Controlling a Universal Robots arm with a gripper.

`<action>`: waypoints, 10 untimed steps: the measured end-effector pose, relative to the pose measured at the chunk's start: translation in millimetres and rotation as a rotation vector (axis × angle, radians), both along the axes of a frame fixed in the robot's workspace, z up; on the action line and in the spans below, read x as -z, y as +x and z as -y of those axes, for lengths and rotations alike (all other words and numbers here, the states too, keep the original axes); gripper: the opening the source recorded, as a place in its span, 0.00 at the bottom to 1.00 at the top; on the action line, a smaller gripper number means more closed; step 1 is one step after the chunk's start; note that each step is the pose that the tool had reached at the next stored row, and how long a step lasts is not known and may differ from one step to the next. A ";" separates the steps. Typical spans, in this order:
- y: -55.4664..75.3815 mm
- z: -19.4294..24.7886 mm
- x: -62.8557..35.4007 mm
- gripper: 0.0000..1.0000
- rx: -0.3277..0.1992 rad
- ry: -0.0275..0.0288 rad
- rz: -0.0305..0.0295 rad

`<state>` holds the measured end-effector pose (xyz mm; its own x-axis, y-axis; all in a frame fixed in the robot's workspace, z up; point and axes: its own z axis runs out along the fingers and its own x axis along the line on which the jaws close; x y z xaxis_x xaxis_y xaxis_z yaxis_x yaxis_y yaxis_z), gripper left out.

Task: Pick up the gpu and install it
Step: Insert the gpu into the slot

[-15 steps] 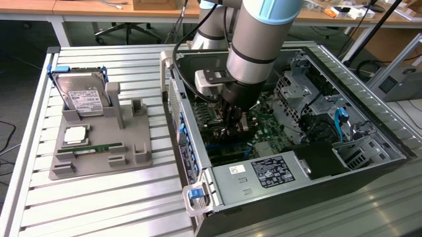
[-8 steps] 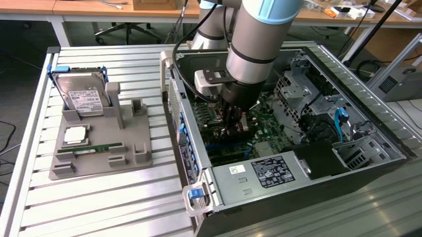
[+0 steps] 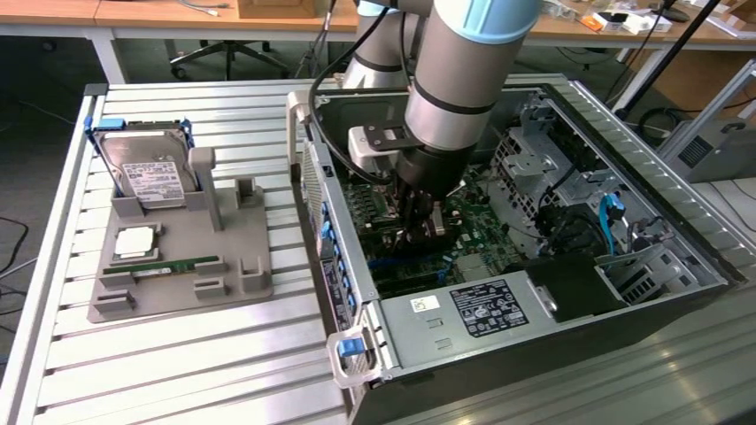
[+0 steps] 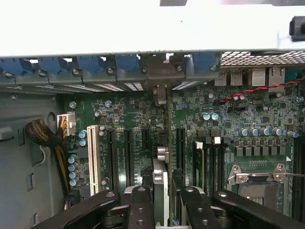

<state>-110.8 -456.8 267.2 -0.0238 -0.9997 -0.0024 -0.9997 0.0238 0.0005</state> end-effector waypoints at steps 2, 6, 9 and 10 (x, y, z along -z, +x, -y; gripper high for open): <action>0.1 0.3 0.0 0.27 0.000 -0.0009 0.0000; 0.1 0.9 0.0 0.27 0.001 -0.0065 -0.0001; 0.0 0.8 0.1 0.27 0.002 -0.0071 0.0000; 0.1 0.4 0.3 0.27 0.002 -0.0069 0.0001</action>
<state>-110.7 -457.1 266.9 -0.0260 -0.9997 0.0046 -0.9997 0.0260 0.0002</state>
